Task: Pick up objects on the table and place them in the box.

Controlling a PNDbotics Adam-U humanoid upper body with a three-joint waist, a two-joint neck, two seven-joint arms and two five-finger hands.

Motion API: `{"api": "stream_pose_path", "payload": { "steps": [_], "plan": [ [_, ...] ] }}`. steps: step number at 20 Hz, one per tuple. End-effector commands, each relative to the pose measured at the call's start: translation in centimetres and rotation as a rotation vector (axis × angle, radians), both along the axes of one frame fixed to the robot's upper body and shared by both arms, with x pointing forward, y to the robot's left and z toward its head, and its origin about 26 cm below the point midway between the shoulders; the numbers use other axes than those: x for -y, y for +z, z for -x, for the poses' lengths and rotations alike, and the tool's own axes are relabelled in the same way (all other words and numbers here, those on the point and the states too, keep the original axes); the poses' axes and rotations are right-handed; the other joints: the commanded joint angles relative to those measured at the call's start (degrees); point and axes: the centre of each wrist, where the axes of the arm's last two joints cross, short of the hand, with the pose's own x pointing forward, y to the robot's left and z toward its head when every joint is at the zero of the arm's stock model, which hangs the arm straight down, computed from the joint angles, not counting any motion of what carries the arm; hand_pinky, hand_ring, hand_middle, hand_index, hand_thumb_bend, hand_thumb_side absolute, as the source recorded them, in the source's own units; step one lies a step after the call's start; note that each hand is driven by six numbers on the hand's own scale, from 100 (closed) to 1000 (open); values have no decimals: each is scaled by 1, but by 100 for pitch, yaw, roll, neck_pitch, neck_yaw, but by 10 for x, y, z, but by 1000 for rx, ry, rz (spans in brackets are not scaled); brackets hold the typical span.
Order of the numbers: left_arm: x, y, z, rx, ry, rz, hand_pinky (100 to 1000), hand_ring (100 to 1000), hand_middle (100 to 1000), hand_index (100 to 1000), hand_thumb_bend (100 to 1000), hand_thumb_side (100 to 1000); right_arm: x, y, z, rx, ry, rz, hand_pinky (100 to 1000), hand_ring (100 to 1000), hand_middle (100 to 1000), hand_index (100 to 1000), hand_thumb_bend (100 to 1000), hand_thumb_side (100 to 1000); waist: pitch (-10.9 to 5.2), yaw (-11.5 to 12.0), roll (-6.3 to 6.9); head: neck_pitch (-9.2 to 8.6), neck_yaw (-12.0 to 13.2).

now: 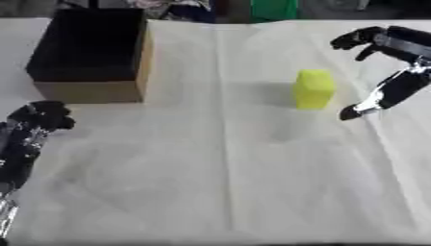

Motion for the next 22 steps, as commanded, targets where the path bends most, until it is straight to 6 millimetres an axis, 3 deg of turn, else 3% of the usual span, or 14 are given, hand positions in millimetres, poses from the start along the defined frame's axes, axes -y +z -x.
{"api": "stream_pose_path", "payload": {
  "steps": [1,22],
  "plan": [
    [-4,9,-1,27,-7,-25,676,612,596,716,450,573,8,9,-5,20,-28,24,787,925,854,937,822,261,-108,10,-8,11,-25],
    [-2,10,-2,29,-9,-22,675,610,594,715,450,575,-6,-7,-34,21,-35,23,807,922,841,928,777,301,-76,47,-5,-4,-77]
  ]
}}
